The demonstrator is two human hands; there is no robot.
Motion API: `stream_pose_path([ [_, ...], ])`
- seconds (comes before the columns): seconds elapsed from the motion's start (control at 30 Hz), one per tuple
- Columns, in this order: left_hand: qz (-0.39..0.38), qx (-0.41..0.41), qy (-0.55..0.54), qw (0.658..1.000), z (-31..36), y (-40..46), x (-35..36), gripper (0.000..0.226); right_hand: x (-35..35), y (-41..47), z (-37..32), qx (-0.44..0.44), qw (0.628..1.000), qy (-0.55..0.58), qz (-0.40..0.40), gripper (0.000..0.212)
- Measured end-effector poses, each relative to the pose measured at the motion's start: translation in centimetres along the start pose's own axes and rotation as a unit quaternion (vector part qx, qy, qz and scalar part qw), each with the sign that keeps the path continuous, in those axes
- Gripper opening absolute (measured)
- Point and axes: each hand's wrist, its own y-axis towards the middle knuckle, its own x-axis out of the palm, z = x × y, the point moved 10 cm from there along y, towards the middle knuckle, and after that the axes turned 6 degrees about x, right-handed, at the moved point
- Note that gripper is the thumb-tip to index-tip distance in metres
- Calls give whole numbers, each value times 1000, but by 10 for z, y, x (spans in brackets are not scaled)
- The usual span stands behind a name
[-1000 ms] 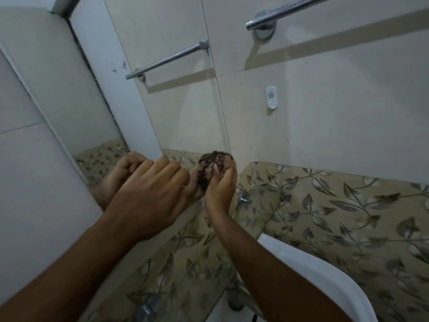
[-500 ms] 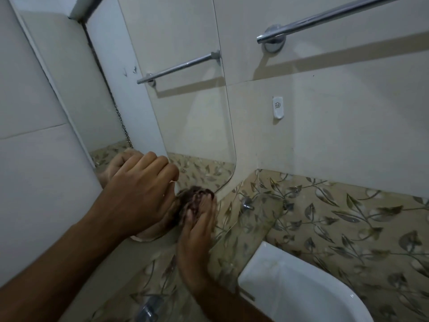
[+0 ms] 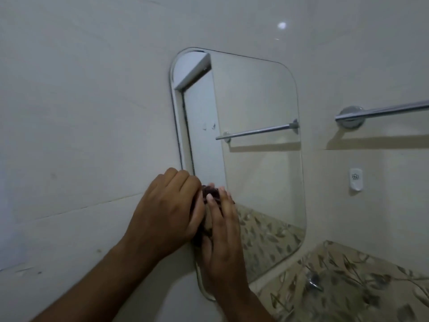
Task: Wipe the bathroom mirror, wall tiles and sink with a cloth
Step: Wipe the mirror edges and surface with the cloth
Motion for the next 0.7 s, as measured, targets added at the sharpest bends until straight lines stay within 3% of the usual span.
stream_pose_path([
  [0.23, -5, -11, 29, 1000, -1, 3, -9, 15, -1, -41, 1, -29, 999, -25, 2, 49],
  [0.53, 67, -35, 25, 997, -17, 24, -47, 18, -4, 69, -33, -20, 999, 37, -10, 49],
  [0.7, 55, -33, 45, 997, -34, 25, -46, 17, -4, 16, -20, -51, 999, -18, -3, 58],
])
